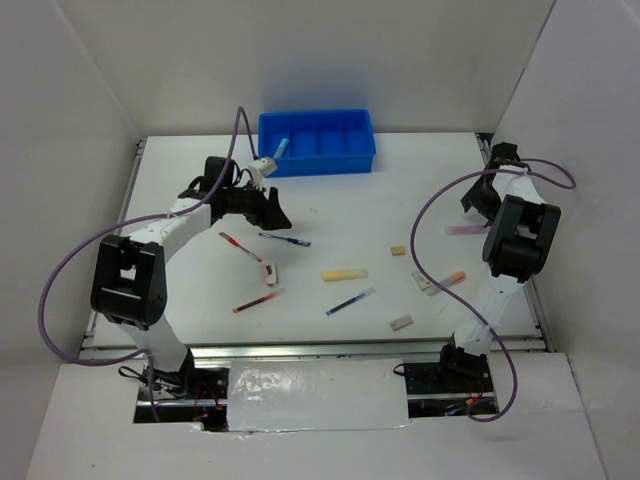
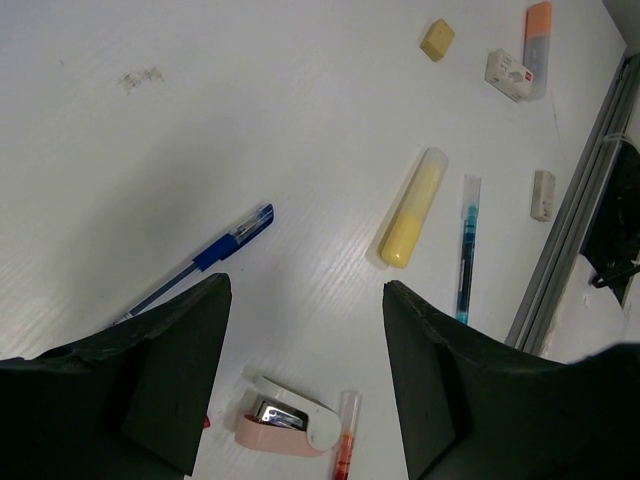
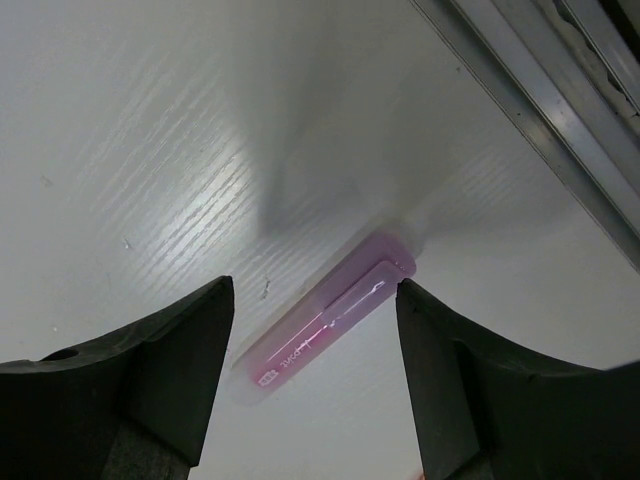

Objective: Sort the stationery into containers
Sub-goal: Pick up the pen from the corner of the board.

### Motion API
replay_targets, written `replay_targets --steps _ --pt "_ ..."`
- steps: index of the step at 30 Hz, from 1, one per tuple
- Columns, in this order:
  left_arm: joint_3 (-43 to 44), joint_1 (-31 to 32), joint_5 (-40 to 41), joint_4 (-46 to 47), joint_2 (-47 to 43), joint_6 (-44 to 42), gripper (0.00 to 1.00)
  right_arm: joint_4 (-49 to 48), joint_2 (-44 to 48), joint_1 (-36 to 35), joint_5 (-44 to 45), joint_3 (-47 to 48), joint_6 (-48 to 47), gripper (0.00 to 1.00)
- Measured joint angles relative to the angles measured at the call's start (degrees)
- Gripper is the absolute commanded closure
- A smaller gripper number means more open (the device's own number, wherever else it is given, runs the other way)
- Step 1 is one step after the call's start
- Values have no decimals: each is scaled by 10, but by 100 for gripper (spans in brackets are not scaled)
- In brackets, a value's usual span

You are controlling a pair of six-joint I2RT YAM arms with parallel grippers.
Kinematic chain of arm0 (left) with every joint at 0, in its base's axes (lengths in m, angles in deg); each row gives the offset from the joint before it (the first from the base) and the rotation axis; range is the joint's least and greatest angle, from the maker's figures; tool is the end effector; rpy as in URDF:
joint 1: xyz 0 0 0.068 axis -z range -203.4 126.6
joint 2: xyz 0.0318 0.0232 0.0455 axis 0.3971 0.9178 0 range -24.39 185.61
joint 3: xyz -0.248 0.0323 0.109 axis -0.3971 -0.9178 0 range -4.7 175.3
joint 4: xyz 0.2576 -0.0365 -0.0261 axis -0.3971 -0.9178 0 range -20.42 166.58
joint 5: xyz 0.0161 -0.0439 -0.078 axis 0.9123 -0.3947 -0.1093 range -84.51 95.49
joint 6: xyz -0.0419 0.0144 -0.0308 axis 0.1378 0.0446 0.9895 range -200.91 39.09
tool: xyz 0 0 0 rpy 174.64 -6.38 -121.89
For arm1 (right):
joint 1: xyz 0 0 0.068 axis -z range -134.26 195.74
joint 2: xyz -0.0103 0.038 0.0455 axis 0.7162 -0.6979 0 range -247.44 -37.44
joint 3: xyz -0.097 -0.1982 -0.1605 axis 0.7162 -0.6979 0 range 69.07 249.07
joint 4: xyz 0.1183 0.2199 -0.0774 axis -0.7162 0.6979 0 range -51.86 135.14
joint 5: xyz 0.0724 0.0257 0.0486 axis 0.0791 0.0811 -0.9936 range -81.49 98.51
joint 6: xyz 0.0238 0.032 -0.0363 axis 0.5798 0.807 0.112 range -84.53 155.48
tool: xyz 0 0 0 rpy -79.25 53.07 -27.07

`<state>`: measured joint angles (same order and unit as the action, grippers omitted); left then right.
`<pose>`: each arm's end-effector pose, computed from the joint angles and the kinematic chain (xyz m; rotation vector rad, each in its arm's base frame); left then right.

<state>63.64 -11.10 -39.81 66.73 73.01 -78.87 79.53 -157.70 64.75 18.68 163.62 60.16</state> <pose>0.3604 -0.1045 0.2465 0.6208 2.1082 -1.0209 0.4160 -0.1501 0.1889 1.0601 2.5124 -0.2152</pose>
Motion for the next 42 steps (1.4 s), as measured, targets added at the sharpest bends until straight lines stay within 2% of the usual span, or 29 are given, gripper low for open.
replay_targets --steps 4,8,13,23,25,36,40,42 --pt "-1 -1 3 0 0 0 26 17 -2 0 2 2 0 27" --pt "-2 -1 4 1 0 0 26 36 -2 0 2 2 0 14" --pt "-12 -1 5 5 0 2 26 48 -2 0 1 1 0 10" --pt "-21 -4 7 10 0 13 26 66 -2 -4 -1 -5 17 20" --pt "-21 -5 7 10 0 12 26 67 -2 -6 0 -5 19 24" --pt "-21 -11 12 10 0 13 27 130 -64 -26 15 64 21 26" --pt "-21 -13 17 10 0 14 27 149 -67 -32 24 73 20 32" --pt "-21 -14 19 9 0 14 27 155 -71 -36 31 79 17 38"
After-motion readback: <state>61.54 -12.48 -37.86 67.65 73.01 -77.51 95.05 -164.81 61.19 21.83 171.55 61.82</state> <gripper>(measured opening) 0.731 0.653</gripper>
